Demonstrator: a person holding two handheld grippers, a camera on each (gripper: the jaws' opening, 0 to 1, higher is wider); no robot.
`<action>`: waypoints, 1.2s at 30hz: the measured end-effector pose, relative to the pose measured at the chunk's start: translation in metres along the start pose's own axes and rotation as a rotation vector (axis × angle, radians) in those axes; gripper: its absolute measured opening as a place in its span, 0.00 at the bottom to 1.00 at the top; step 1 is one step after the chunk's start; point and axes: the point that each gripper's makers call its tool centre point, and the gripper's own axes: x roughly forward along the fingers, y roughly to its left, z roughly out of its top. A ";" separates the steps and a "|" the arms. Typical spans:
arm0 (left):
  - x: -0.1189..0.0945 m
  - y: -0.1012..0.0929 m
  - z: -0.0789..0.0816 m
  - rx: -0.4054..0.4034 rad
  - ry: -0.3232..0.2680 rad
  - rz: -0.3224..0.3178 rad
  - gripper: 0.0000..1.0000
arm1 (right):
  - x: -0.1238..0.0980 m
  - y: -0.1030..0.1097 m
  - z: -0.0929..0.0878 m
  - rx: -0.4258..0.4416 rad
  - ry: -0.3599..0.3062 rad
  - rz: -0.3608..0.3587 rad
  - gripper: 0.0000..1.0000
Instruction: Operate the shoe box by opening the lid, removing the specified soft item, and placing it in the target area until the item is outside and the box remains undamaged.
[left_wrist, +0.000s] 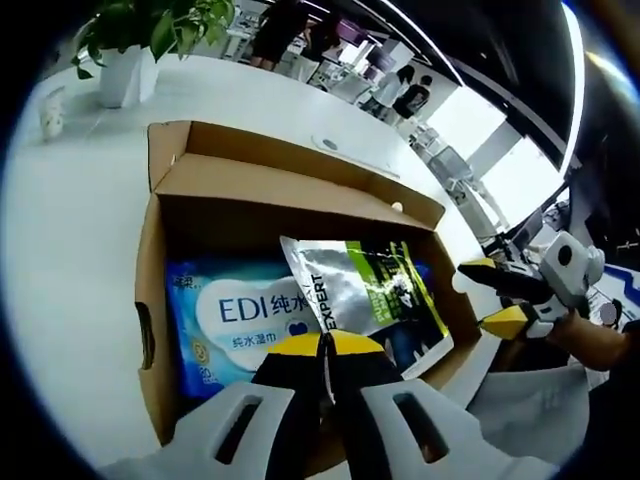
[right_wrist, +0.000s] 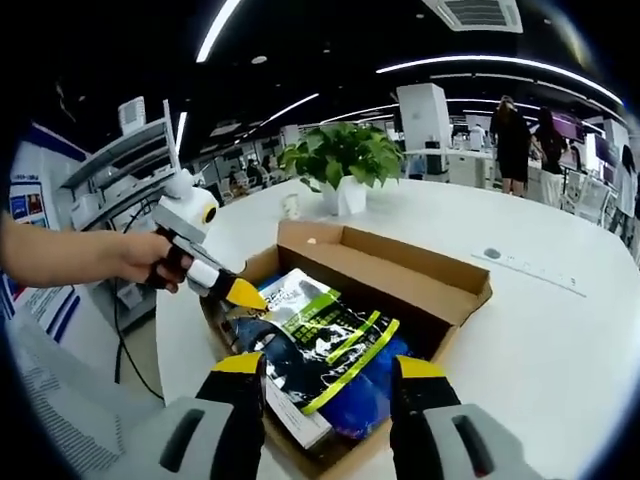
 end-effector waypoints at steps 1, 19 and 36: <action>0.000 0.001 0.000 0.000 0.000 0.003 0.00 | 0.002 0.001 -0.001 0.003 0.007 0.003 0.47; -0.005 0.011 0.006 0.025 0.002 0.031 0.00 | 0.024 0.007 -0.011 0.020 0.090 0.020 0.39; -0.005 0.013 0.003 0.006 -0.009 0.027 0.00 | 0.043 0.004 -0.021 0.091 0.143 0.018 0.34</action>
